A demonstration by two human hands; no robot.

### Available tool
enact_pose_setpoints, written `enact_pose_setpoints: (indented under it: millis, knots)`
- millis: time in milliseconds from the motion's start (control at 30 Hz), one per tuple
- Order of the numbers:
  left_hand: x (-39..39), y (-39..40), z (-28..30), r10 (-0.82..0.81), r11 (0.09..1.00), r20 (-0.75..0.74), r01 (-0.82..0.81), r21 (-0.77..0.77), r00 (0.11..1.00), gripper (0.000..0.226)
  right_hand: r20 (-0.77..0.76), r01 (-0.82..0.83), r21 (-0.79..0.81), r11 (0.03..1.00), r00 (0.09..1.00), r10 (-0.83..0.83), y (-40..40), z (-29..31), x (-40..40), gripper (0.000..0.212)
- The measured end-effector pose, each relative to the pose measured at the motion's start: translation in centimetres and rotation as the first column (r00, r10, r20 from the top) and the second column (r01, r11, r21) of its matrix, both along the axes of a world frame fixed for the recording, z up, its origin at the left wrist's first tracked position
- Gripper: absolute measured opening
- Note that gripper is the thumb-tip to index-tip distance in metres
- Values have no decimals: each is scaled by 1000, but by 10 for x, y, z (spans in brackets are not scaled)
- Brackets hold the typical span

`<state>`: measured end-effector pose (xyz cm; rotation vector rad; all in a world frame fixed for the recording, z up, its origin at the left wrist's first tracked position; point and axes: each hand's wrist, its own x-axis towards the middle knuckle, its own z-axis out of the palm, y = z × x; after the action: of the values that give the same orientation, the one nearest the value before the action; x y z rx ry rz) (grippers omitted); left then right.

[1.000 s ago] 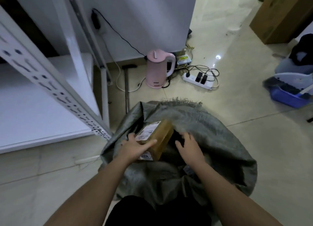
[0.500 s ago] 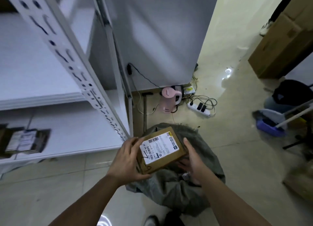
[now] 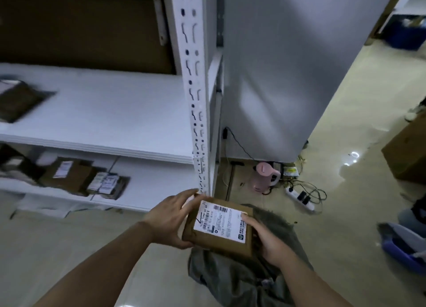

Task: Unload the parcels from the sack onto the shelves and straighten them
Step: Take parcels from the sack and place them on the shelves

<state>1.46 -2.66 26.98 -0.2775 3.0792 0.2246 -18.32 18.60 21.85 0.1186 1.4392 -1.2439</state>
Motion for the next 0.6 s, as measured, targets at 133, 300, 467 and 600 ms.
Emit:
enact_pose_setpoints:
  millis: [133,300,467,600]
  knots:
    - [47,-11,19,517,827,131,-533,178,846,118,113,-147,-99,984,981,158,-27,10,21,69]
    - [108,-20,40,795,-88,554,-856,510,248,68,100,-283,-173,943,948,303,-79,21,66,75]
    - [159,-26,59,775,-442,606,-533,722,180,36,93,-358,-258,897,915,392,-137,40,124,71]
    - [182,-44,66,795,-476,568,-361,802,214,41,35,-361,-300,883,921,388,-187,61,171,68]
